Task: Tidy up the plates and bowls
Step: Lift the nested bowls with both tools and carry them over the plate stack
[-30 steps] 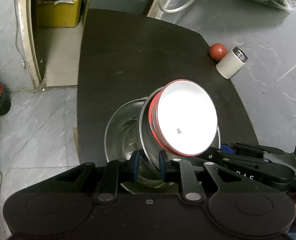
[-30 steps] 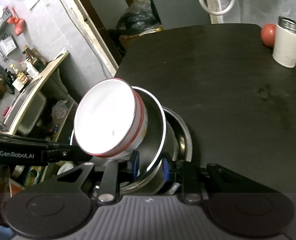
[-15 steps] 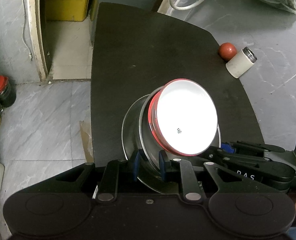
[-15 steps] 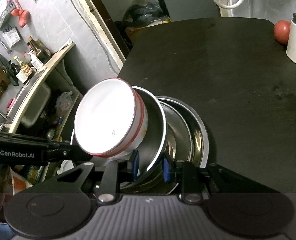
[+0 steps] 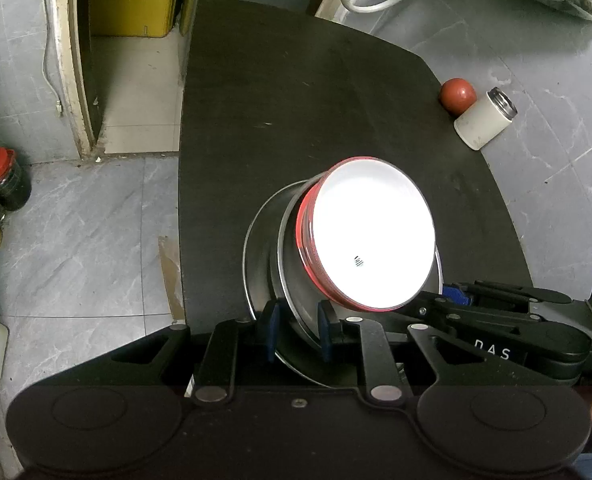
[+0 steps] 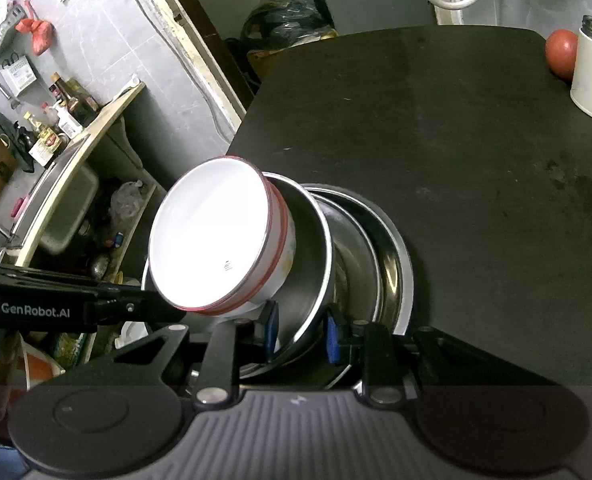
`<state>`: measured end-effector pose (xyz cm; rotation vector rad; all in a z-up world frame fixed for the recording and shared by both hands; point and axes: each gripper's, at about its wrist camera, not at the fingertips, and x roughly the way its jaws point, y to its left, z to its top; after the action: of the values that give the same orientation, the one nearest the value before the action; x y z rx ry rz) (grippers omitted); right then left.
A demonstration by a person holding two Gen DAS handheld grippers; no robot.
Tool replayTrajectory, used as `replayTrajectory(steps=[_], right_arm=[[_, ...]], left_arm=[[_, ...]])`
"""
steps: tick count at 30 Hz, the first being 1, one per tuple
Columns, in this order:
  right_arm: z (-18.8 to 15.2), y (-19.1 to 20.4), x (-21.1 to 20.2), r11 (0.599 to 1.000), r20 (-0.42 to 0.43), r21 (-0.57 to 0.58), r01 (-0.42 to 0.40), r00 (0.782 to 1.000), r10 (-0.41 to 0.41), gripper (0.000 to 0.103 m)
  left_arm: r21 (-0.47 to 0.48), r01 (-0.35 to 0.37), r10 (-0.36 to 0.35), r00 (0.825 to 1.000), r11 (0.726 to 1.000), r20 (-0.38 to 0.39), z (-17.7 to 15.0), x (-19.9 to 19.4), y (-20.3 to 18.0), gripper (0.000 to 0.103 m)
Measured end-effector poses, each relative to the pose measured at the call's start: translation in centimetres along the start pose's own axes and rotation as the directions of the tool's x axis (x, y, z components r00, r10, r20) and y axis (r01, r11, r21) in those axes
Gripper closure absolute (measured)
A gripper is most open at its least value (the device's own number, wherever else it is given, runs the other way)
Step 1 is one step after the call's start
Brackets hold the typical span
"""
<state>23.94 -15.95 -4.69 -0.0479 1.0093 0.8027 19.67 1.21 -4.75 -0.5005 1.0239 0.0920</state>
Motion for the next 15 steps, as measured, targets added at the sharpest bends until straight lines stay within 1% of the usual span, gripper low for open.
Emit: replayTrajectory(steps=[15], right_arm=[[-0.19, -0.21, -0.16, 0.999, 0.004, 0.030, 0.011, 1.000, -0.012, 0.076]], left_arm=[[0.013, 0.010, -0.010, 1.000, 1.000, -0.015, 0.16, 0.73, -0.16, 0.081]])
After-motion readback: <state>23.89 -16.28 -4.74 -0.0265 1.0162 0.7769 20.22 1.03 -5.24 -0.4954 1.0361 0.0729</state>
